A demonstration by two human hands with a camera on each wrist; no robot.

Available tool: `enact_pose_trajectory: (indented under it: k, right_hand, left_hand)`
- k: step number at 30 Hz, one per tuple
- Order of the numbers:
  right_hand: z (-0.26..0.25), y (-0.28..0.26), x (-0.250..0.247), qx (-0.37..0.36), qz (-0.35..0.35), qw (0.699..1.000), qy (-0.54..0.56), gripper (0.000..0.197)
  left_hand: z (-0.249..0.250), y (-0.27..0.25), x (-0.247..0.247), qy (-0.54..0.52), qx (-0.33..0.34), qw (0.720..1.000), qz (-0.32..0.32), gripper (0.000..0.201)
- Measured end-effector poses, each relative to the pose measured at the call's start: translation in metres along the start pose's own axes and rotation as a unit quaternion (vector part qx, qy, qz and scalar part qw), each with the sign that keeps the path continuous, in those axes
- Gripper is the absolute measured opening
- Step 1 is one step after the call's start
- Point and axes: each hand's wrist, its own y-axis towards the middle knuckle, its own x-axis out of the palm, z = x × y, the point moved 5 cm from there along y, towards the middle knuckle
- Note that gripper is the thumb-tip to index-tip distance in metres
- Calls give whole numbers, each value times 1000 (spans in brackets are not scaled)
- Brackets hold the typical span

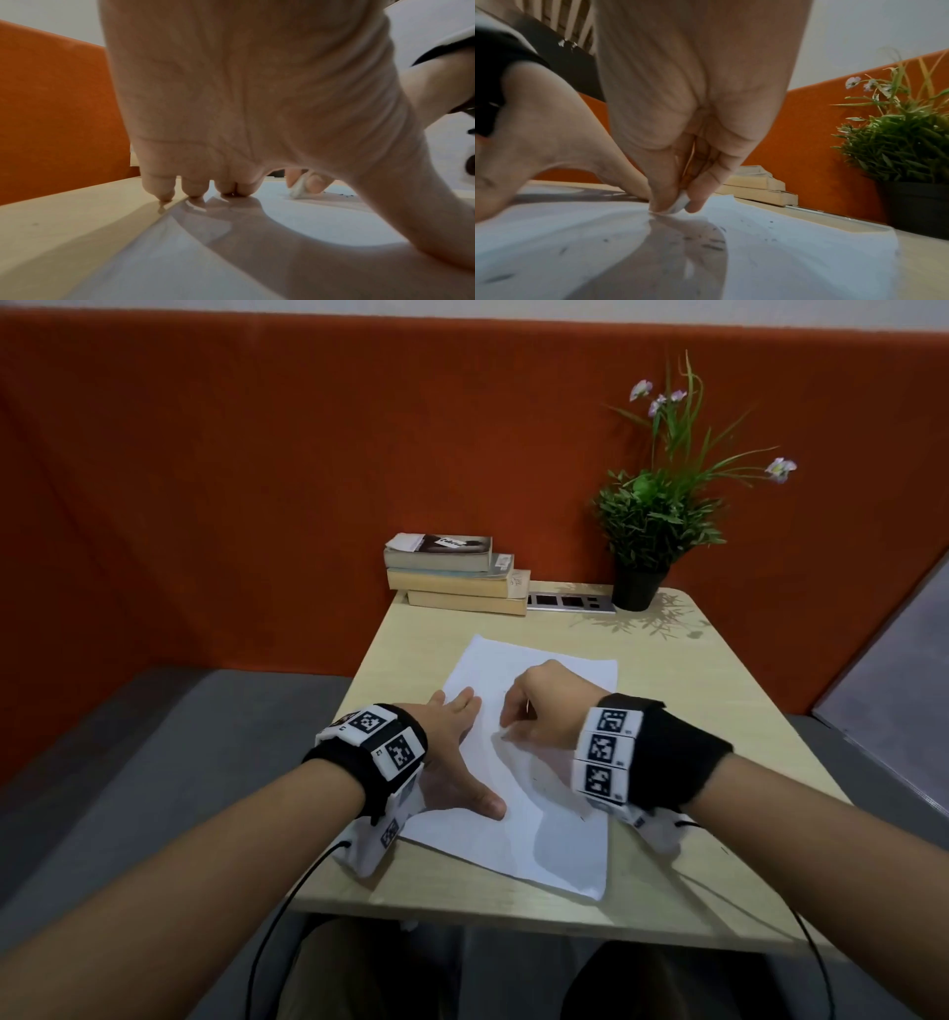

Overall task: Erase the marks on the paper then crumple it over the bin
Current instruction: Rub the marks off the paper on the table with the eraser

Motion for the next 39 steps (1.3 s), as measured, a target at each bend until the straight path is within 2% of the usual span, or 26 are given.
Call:
enact_pose_trajectory:
  k: [4, 14, 22, 35, 39]
  right_hand:
    - [-2, 4, 4, 5, -5, 1000, -1, 10]
    - [0, -52, 13, -42, -72, 996, -7, 11]
    - [-3, -8, 6, -4, 1, 1000, 5, 12]
    - [-2, -54, 13, -44, -80, 996, -10, 14]
    - [-3, -30, 5, -25, -39, 999, -4, 10]
  left_hand:
    - [0, 1, -1, 8, -10, 1000, -4, 149]
    - [-1, 7, 0, 9, -11, 1000, -4, 153]
    - [-1, 5, 0, 16, -16, 1000, -7, 152]
    - [-1, 5, 0, 10, -10, 1000, -5, 151]
    - [-1, 4, -1, 10, -12, 1000, -4, 150]
